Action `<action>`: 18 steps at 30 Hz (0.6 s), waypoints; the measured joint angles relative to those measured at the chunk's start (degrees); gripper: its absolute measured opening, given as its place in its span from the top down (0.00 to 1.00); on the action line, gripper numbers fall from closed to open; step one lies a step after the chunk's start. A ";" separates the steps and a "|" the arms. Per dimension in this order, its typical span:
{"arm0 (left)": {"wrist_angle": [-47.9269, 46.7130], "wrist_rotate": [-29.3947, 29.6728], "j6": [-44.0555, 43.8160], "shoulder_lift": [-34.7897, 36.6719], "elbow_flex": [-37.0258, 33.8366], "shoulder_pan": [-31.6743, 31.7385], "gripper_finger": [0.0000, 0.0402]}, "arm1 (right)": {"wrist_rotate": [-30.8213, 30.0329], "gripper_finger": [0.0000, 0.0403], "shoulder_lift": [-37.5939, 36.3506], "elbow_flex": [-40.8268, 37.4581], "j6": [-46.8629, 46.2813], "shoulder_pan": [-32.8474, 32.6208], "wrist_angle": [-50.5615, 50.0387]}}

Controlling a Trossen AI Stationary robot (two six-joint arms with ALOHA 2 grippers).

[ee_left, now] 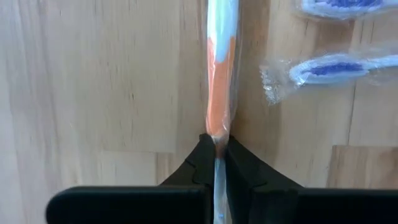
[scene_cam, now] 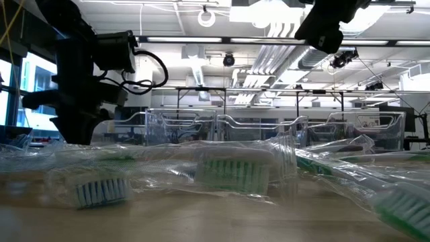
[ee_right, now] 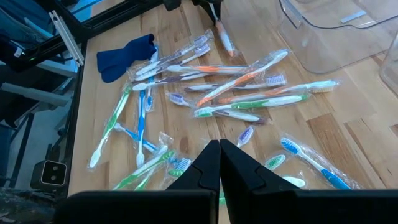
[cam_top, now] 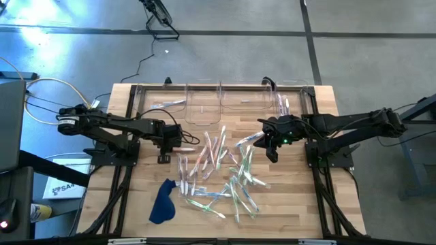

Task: Pick & Place Toothbrushes
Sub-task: Put the orange toothbrush into the middle right transparent bin

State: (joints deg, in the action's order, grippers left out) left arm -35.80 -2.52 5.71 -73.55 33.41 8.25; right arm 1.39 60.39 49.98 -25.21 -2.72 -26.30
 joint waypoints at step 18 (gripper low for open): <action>-10.73 6.53 -0.64 7.81 17.77 0.00 1.00 | 0.02 0.99 -0.01 0.00 0.00 0.00 0.01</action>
State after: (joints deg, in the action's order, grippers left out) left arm -46.53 4.01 5.06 -65.74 51.18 8.25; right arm 1.41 60.38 49.98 -25.21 -2.72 -26.29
